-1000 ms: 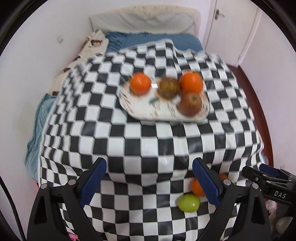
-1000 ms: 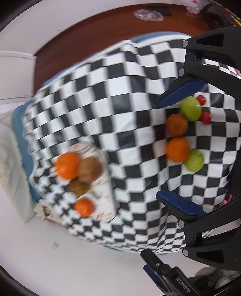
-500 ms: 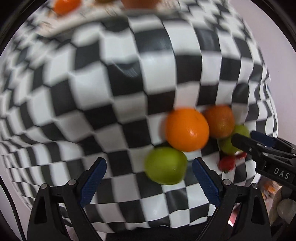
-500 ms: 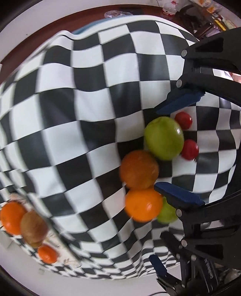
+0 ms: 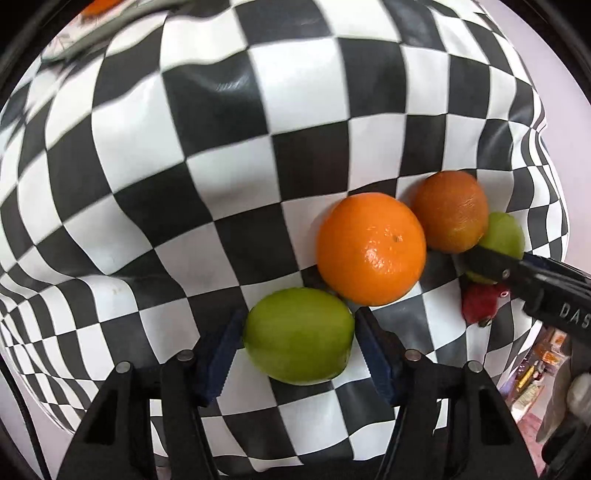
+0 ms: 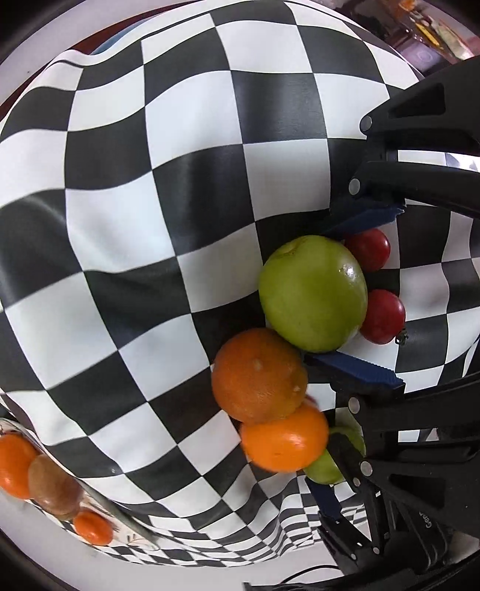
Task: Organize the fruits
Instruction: 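Grasp a green apple with the left tool while the right tool grasps another green apple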
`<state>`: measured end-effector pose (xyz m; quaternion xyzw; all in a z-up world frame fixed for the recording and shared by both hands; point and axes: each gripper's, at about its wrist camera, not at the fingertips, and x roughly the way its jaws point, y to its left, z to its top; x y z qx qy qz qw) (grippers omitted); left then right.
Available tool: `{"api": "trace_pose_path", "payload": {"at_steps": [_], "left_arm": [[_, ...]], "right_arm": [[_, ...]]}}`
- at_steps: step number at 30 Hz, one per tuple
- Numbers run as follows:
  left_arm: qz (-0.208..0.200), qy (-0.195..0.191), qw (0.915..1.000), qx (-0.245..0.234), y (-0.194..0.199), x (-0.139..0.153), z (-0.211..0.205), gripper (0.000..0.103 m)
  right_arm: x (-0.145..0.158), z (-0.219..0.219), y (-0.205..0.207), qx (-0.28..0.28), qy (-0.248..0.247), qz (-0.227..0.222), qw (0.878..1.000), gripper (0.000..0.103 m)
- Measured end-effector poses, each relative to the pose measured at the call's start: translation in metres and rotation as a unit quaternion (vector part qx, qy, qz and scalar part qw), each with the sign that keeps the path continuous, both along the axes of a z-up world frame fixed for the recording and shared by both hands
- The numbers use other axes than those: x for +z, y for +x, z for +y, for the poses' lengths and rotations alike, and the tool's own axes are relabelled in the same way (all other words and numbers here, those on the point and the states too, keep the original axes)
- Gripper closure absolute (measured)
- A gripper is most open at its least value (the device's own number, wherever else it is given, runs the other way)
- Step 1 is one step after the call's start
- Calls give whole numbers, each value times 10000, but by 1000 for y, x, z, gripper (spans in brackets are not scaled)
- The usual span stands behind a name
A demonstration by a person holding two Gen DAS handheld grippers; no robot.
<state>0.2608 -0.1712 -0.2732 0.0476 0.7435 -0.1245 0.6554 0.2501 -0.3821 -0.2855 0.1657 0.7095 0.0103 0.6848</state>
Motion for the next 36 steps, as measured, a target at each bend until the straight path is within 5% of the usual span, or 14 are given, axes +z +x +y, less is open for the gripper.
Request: {"api": "trace_pose_path", "payload": {"at_steps": [6, 20, 29, 36], "left_arm": [[143, -57, 9999, 68, -8, -11, -6, 42], [-61, -251, 9987, 435, -17, 23, 11, 42], [-457, -696, 9931, 831, 12, 85, 43, 42], [-1225, -826, 9830, 1092, 85, 158, 104, 42]], "right_arm": [[-1, -18, 9, -172, 58, -18, 9998, 40], [33, -15, -17, 222, -43, -598, 9980, 41], [92, 4, 1, 387, 293, -1121, 9925, 41], [137, 51, 63, 626, 647, -1588, 9832, 41]]}}
